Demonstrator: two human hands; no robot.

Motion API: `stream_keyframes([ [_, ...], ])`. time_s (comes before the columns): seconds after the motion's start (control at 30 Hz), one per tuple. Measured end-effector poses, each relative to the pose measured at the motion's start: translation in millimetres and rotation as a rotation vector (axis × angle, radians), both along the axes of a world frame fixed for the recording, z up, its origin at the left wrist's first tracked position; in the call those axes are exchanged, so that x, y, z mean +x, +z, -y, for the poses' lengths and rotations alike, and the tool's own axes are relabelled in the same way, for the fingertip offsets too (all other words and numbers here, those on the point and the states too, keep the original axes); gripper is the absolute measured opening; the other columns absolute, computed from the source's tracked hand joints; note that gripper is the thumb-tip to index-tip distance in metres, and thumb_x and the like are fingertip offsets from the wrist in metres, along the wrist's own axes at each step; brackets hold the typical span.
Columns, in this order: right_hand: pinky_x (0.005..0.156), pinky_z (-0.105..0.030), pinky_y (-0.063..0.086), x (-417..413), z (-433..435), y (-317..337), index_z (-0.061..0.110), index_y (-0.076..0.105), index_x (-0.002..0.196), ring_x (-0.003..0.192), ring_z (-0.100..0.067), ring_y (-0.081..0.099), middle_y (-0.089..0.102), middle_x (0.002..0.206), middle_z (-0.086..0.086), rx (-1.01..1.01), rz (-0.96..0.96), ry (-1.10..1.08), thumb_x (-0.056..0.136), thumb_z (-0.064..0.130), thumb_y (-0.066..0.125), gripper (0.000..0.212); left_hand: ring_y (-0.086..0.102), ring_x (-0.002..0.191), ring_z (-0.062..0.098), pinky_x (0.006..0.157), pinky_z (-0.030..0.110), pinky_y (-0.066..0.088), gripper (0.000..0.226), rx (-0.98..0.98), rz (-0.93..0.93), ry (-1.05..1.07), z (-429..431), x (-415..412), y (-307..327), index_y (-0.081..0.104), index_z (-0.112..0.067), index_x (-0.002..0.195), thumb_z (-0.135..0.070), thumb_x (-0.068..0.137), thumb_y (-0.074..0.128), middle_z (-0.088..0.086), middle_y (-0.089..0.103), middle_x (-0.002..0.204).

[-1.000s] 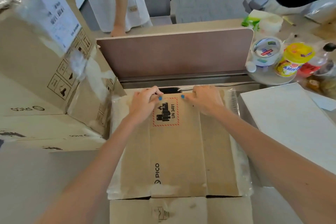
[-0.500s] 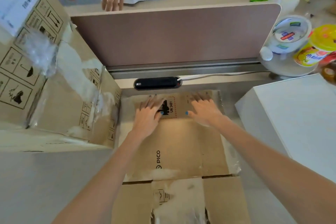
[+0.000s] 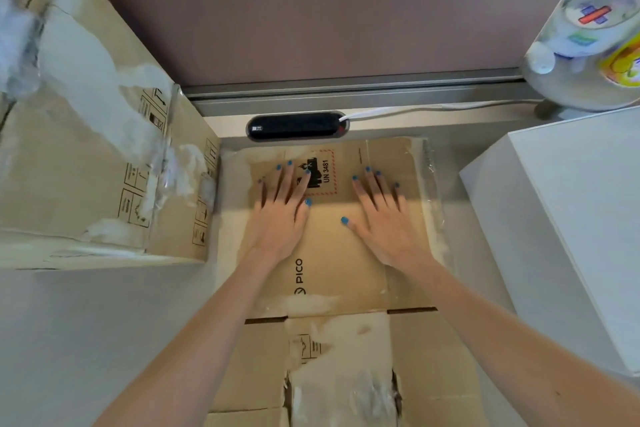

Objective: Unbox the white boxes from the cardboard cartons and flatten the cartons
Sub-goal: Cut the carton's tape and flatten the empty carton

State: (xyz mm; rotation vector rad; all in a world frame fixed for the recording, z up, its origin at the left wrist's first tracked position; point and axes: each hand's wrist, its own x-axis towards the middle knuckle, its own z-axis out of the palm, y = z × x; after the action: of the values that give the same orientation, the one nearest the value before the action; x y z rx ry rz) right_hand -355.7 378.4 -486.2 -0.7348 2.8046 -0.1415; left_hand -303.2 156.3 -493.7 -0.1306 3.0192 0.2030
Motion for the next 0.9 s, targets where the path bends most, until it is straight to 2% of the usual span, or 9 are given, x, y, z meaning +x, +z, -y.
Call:
stream_keyframes([
  [0.07, 0.120, -0.047, 0.005, -1, 1, -3, 0.024, 0.001, 0.154, 0.149, -0.020, -0.004, -0.004, 0.162, -0.003, -0.009, -0.039, -0.009, 0.093, 0.065, 0.013, 0.075, -0.005, 0.153, 0.022, 0.124, 0.049, 0.008, 0.058, -0.005, -0.027, 0.010, 0, -3, -5, 0.005, -0.032, 0.158, -0.043, 0.102, 0.016, 0.002, -0.004, 0.166],
  [0.2, 0.120, -0.047, 0.008, 0, 1, -5, 0.023, 0.006, 0.154, 0.149, -0.022, 0.002, 0.003, 0.162, -0.005, -0.017, -0.077, -0.002, 0.095, 0.065, 0.012, 0.073, -0.004, 0.153, 0.019, 0.122, 0.046, 0.003, 0.058, -0.001, -0.052, 0.022, -2, -2, -9, 0.008, -0.035, 0.158, -0.044, 0.101, 0.015, 0.000, -0.003, 0.166],
  [0.3, 0.120, -0.048, 0.007, -2, 1, -2, 0.023, 0.002, 0.154, 0.149, -0.022, -0.002, -0.003, 0.162, -0.005, 0.015, -0.050, 0.006, 0.094, 0.066, 0.011, 0.075, -0.013, 0.152, 0.017, 0.123, 0.047, -0.001, 0.058, 0.020, 0.009, 0.023, 1, -5, -2, -0.002, -0.035, 0.157, -0.044, 0.101, 0.011, 0.000, -0.012, 0.165],
  [0.4, 0.120, -0.047, 0.006, -4, 5, 9, 0.021, -0.003, 0.154, 0.149, -0.022, -0.007, -0.009, 0.161, -0.006, 0.042, 0.020, 0.004, 0.096, 0.062, 0.019, 0.074, -0.021, 0.150, 0.017, 0.123, 0.049, -0.003, 0.057, 0.059, 0.110, 0.018, 1, -2, 9, -0.015, -0.035, 0.153, -0.044, 0.104, 0.012, -0.001, -0.023, 0.162],
  [0.57, 0.121, -0.042, 0.011, 33, 0, 27, 0.015, 0.007, 0.154, 0.149, -0.024, 0.002, 0.003, 0.162, -0.008, -0.020, 0.047, 0.037, 0.101, 0.046, 0.025, 0.064, -0.010, 0.152, 0.019, 0.123, 0.043, -0.007, 0.059, 0.145, 0.072, 0.040, -16, 47, 25, -0.003, -0.033, 0.158, -0.044, 0.102, 0.014, -0.004, -0.010, 0.165],
  [0.73, 0.121, -0.039, 0.007, 93, -21, 25, 0.012, 0.004, 0.154, 0.149, -0.022, -0.003, -0.004, 0.162, -0.007, 0.001, 0.027, 0.049, 0.103, 0.039, 0.024, 0.062, -0.018, 0.151, 0.013, 0.123, 0.041, -0.011, 0.058, 0.163, 0.071, 0.083, -34, 108, 21, -0.001, -0.033, 0.158, -0.043, 0.101, 0.011, -0.005, -0.011, 0.165],
  [0.83, 0.121, -0.038, 0.003, 128, -38, 21, 0.012, 0.005, 0.154, 0.149, -0.020, -0.005, -0.004, 0.162, -0.005, -0.035, 0.031, 0.043, 0.101, 0.040, 0.012, 0.061, -0.018, 0.150, 0.011, 0.123, 0.040, -0.010, 0.059, 0.163, 0.032, 0.107, -47, 145, 15, 0.001, -0.034, 0.157, -0.045, 0.100, 0.009, -0.006, -0.008, 0.166],
  [0.9, 0.121, -0.041, 0.009, 148, -48, 17, 0.011, 0.011, 0.154, 0.149, -0.020, -0.002, 0.002, 0.162, -0.006, -0.071, 0.013, 0.036, 0.097, 0.041, 0.007, 0.065, -0.014, 0.151, 0.011, 0.123, 0.041, -0.006, 0.058, 0.151, -0.010, 0.128, -55, 167, 11, 0.005, -0.032, 0.158, -0.045, 0.102, 0.014, -0.006, -0.004, 0.166],
])
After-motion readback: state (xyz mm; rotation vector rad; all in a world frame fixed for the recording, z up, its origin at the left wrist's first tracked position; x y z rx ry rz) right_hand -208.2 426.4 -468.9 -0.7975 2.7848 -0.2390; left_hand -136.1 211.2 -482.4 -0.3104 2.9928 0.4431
